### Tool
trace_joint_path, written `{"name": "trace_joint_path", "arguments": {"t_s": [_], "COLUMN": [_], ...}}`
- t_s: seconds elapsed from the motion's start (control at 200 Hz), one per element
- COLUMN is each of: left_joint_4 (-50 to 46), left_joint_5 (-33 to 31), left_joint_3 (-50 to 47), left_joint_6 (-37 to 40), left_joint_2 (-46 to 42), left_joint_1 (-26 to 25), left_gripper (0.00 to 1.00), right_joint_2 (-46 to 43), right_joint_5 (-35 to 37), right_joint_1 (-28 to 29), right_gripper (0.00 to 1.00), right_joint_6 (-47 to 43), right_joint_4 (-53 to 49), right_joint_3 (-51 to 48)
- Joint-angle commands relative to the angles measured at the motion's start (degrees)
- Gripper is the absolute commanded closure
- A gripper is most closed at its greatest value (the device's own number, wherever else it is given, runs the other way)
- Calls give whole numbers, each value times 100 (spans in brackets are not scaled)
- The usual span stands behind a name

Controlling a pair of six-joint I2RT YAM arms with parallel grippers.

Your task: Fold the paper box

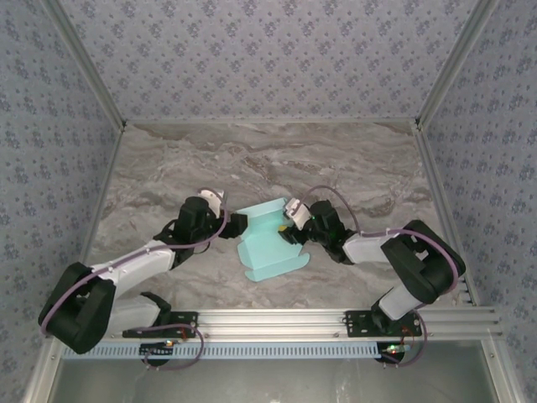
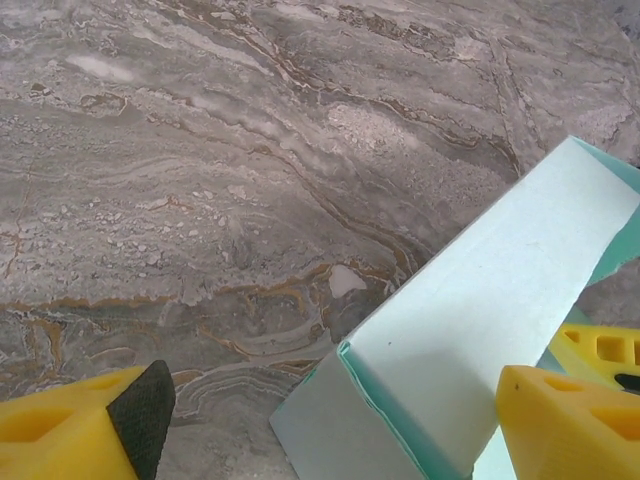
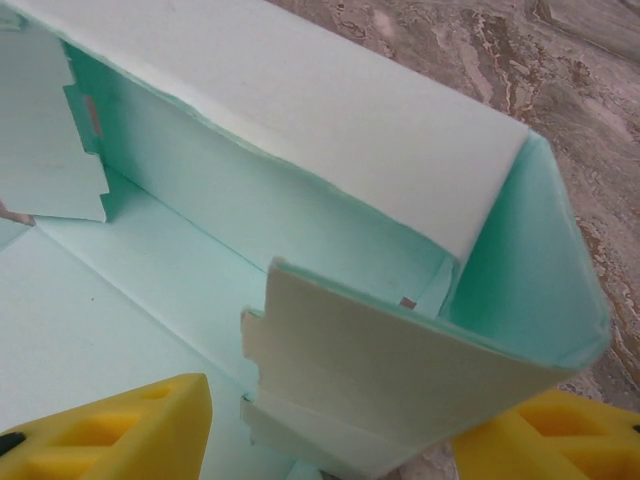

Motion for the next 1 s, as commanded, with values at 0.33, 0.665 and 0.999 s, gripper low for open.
{"name": "trace_joint_path", "arguments": {"t_s": [0.33,0.665,0.999], "left_joint_4": [-253,-326,-323], "left_joint_5": [-264,-320,-300], "left_joint_3": [261,244,226], "left_joint_6": [-4,36,27], "left_joint_2": [254,200,157], "left_joint_1": [-28,-29,-34], "left_gripper": [18,18,20], "right_joint_2": [-538,-1261,-922], "right_joint_5": [-803,-1594,-1107], "right_joint_1": [-327,-903,-1107], "right_gripper": [32,31,36], "right_joint_6": [-138,-211,-153], "right_joint_4": [129,-177,-370], "right_joint_3": [-192,-545,-145]}}
